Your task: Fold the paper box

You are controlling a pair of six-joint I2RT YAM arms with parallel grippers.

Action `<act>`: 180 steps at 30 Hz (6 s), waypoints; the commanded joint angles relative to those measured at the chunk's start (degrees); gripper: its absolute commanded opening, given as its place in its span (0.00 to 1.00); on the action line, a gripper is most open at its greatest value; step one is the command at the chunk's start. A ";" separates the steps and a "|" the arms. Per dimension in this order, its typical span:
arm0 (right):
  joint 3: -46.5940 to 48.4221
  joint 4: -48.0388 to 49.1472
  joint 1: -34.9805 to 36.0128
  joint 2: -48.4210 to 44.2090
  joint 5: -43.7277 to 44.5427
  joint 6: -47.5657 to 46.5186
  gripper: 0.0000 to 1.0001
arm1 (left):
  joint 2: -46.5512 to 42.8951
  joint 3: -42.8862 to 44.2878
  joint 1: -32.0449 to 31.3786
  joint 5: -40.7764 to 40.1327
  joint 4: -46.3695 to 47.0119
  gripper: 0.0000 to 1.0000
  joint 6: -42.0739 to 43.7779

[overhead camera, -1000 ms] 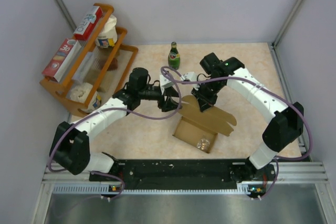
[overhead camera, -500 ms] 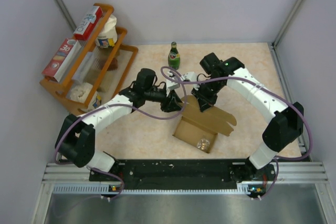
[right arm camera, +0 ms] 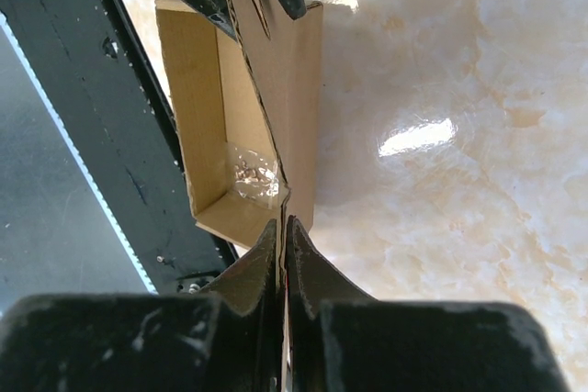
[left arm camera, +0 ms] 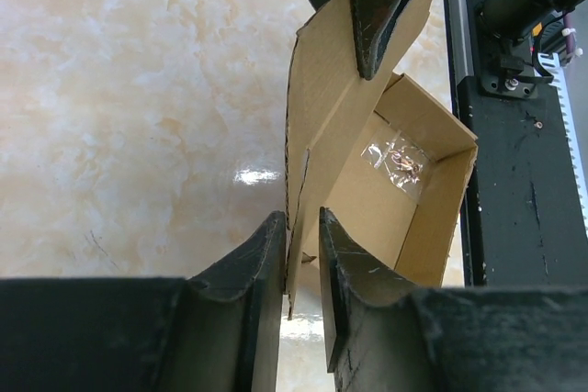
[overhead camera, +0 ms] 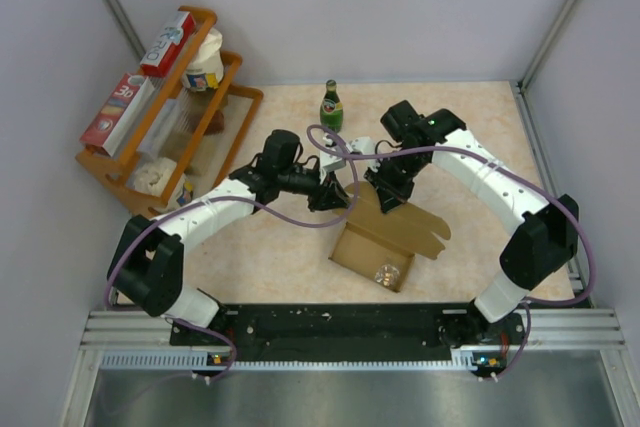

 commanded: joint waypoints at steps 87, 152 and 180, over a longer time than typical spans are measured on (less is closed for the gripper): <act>-44.78 41.29 -15.70 -41.09 7.25 45.66 0.57 | 7.52 2.75 7.55 -9.73 0.31 0.00 -6.75; -56.21 57.46 -8.05 -42.15 17.18 50.24 0.13 | -1.80 -6.38 8.25 -19.66 9.62 0.00 -23.28; -50.23 62.03 -6.12 -34.76 20.70 44.53 0.25 | -3.73 -8.15 5.79 -23.01 11.92 0.00 -22.84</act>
